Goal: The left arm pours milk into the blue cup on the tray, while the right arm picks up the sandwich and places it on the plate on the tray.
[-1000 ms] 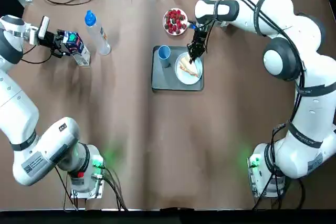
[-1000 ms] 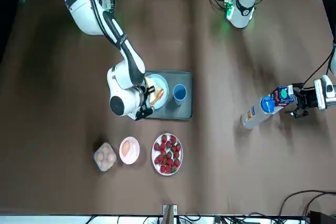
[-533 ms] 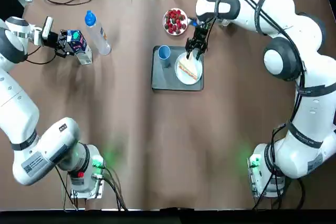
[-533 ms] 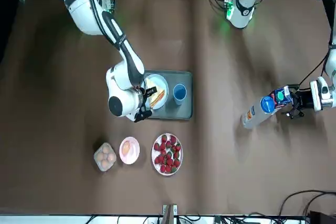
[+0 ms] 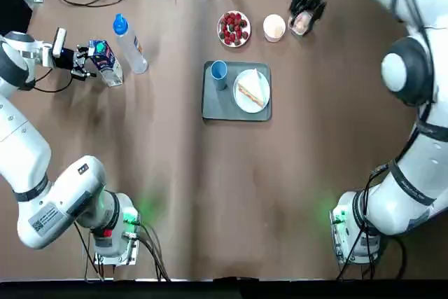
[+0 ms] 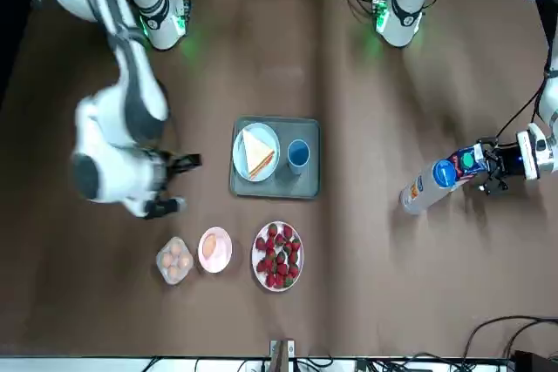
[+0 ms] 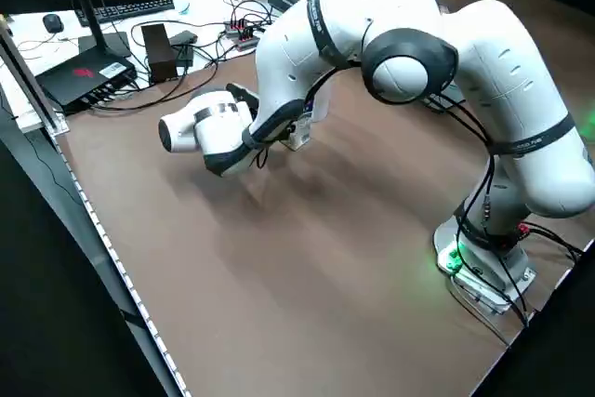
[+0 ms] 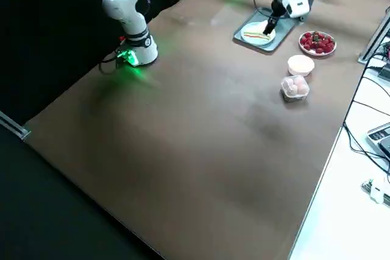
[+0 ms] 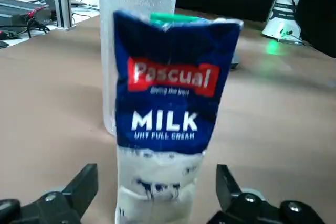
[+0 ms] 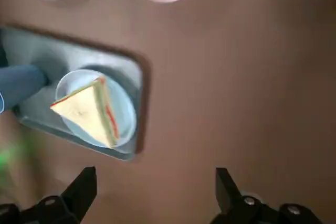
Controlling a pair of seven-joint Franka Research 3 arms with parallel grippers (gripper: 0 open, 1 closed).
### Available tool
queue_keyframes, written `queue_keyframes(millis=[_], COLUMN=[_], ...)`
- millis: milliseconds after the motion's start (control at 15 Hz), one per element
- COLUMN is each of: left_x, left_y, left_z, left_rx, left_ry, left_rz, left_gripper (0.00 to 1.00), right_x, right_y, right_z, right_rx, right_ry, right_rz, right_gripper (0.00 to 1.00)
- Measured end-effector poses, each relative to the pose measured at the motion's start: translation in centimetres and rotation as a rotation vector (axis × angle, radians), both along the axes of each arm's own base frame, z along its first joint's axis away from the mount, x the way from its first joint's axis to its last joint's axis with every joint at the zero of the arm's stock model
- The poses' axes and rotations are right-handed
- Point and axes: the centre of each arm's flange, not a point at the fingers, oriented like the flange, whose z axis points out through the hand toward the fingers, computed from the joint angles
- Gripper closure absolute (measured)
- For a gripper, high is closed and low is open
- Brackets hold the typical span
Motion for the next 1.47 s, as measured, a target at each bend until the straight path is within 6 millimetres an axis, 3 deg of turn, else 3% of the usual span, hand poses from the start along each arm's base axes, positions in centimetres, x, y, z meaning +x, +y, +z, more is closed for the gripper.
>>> queue_keyframes(millis=[267,400,533,1067,1467], left_x=[-1.0,-1.2,-1.1,0.4,1.3], left_y=[0.5,0.1,-1.0,-3.4,-5.8], left_z=[-0.9,-1.4,-2.0,-2.3,-2.3], left_rx=[-0.01,-0.012,-0.011,0.006,-0.006], left_ry=[0.016,0.016,-0.016,-0.032,-0.045], left_rz=[0.019,0.017,-0.008,-0.036,-0.057], left_gripper=[0.01,0.01,0.01,0.01,0.02], right_x=[-1.0,-2.1,-3.3,-6.0,-9.9], right_y=[-9.6,-12.0,-12.3,-11.4,-12.9], right_z=[11.0,14.8,17.9,23.1,27.4], right_rx=[-0.076,-0.079,-0.068,-0.107,-0.128], right_ry=[-0.111,-0.161,-0.202,-0.296,-0.309], right_rz=[-0.094,-0.119,-0.114,-0.062,-0.048], right_gripper=[0.0,0.0,0.0,0.0,0.0])
